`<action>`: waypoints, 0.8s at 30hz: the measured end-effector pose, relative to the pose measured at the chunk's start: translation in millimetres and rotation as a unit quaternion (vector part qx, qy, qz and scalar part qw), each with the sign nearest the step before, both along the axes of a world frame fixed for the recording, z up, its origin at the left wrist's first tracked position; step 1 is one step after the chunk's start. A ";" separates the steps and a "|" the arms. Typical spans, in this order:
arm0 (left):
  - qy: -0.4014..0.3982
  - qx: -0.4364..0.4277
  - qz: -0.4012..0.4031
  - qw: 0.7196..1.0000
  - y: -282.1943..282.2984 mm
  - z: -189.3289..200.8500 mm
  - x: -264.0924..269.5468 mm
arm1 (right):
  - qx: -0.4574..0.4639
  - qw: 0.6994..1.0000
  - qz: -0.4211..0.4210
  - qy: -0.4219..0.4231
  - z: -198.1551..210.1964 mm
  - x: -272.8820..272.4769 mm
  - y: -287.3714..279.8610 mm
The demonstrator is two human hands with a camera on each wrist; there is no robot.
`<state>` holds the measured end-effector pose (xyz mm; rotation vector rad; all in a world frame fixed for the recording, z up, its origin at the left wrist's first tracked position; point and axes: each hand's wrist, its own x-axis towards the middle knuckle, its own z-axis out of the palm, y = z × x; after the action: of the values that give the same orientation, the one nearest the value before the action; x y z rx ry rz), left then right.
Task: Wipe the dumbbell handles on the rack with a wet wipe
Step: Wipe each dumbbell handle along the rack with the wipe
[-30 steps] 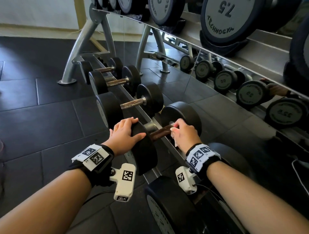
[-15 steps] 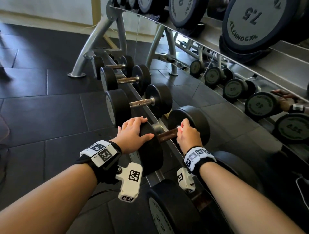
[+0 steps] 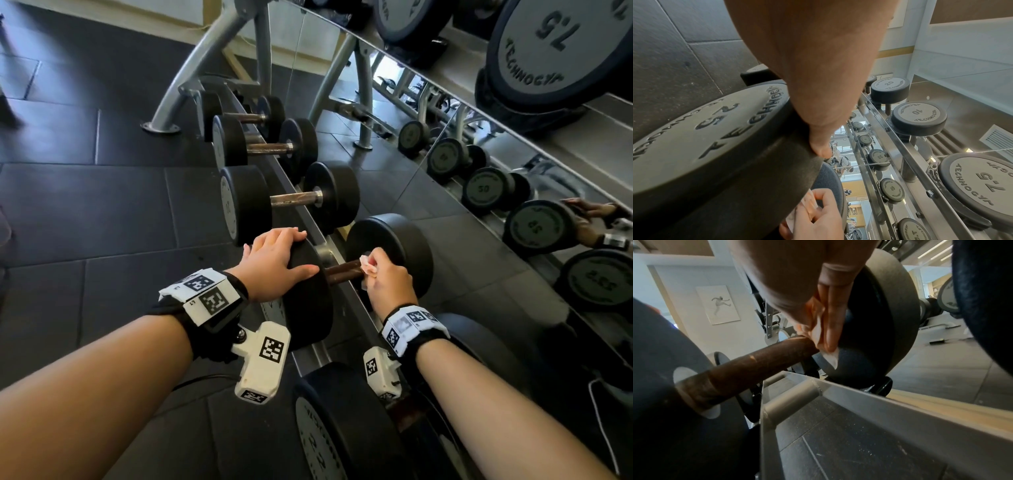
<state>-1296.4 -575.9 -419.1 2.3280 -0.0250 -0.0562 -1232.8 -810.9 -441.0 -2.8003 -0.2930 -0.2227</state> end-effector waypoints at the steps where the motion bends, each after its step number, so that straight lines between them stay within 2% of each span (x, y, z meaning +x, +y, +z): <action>1: 0.001 0.000 0.000 1.000 0.1 0.3 -0.1 | 0.012 1.000 0.008 0.002 -1.2 -0.6 0.7; 5: 0.005 -0.002 -0.006 1.000 0.5 2.1 -0.8 | 0.065 0.998 -0.006 0.021 -4.8 -1.3 1.5; 13: 0.016 -0.003 -0.011 1.000 1.3 5.8 -1.7 | 0.102 0.991 -0.077 0.028 -2.9 10.0 7.1; 16: 0.015 -0.003 -0.010 1.000 1.1 5.5 -1.9 | 0.082 0.994 -0.060 0.026 -0.4 9.2 8.5; 20: 0.014 -0.006 -0.010 1.000 0.8 5.5 -2.6 | 0.118 0.992 -0.020 0.027 -2.7 3.3 12.0; 22: 0.016 -0.005 -0.010 1.000 0.9 5.7 -2.7 | 0.109 0.993 0.018 0.050 -1.2 2.3 14.6; 24: 0.017 -0.002 -0.010 1.000 0.9 6.3 -3.1 | 0.091 0.995 0.016 0.048 3.6 6.9 13.1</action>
<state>-1299.6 -575.0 -412.8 2.3224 -0.0306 -0.1056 -1225.9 -797.8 -437.4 -2.6151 -0.2803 -0.0999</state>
